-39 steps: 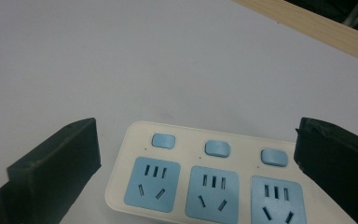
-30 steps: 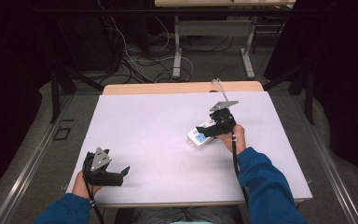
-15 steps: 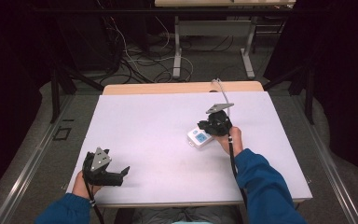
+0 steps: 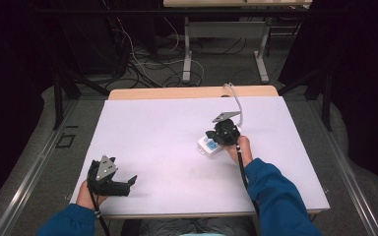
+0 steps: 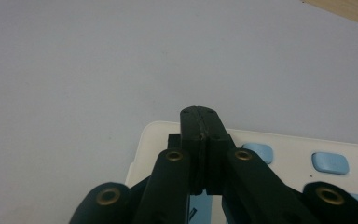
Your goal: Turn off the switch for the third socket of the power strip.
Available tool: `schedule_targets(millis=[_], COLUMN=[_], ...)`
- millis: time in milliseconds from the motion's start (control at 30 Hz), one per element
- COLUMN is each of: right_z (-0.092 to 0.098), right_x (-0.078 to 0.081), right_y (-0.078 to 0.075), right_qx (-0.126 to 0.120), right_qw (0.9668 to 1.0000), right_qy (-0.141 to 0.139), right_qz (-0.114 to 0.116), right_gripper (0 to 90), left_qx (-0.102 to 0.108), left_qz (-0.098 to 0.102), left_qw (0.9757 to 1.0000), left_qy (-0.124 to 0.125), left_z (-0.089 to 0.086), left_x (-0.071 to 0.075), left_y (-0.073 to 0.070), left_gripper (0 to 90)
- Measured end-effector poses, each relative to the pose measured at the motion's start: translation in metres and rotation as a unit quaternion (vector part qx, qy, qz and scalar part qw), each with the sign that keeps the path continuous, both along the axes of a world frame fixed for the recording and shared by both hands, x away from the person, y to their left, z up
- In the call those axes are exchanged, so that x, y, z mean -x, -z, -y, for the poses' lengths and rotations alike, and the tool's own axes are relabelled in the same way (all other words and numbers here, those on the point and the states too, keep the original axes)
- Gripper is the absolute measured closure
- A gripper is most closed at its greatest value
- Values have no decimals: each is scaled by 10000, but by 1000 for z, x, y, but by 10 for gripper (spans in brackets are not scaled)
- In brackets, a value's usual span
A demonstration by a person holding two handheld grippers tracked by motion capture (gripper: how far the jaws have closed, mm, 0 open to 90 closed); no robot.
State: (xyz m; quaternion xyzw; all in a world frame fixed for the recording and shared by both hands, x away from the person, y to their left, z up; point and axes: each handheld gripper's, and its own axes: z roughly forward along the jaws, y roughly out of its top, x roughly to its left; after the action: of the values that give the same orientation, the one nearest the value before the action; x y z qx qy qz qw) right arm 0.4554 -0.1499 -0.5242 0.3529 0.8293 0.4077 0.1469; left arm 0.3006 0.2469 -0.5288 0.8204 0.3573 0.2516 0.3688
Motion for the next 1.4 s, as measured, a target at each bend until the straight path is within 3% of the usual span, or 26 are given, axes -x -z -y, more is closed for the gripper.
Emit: schedule_targets(millis=[100,133,167,200,233,300,500,867,1000,1100,1400], right_z=[-2,-1,-2,-2,-5,-5,-7,-4,-4,-5,-5], right_x=[0,0,-1,-1,0,-1,-1,0,0,0,1], right_y=[2,1,5,4,8,10,16,19,18,18,18], right_qx=[-20,112,0,185,41,20,142,-85,39,39,20], right_qw=[10000,9999,9999,9998,9999,9999,9998,9999,10000,9999,9999], right_qy=[33,7,-5,-45,69,29,-23,63,30,39,71], right_qz=[39,-56,118,-30,87,108,151,89,42,137,115], right_gripper=[900,900,900,900,900,900,900,900,900,900,900], left_qx=[17,16,10,7,-1,-1,27,32,33,30,13], left_qz=[20,16,7,6,1,1,11,14,22,10,7], left_qw=[10000,10000,10000,10000,10000,10000,10000,10000,10000,10000,10000], left_qy=[-19,-18,-16,-12,3,4,-5,-4,0,6,15], left_z=[0,0,0,0,0,0,0,0,0,0,0], left_x=[0,0,0,0,0,0,0,0,0,0,0], left_y=[1,1,0,0,0,0,1,1,0,0,0], left_gripper=[12,12,12,12,12,12,13,13,13,13,13])
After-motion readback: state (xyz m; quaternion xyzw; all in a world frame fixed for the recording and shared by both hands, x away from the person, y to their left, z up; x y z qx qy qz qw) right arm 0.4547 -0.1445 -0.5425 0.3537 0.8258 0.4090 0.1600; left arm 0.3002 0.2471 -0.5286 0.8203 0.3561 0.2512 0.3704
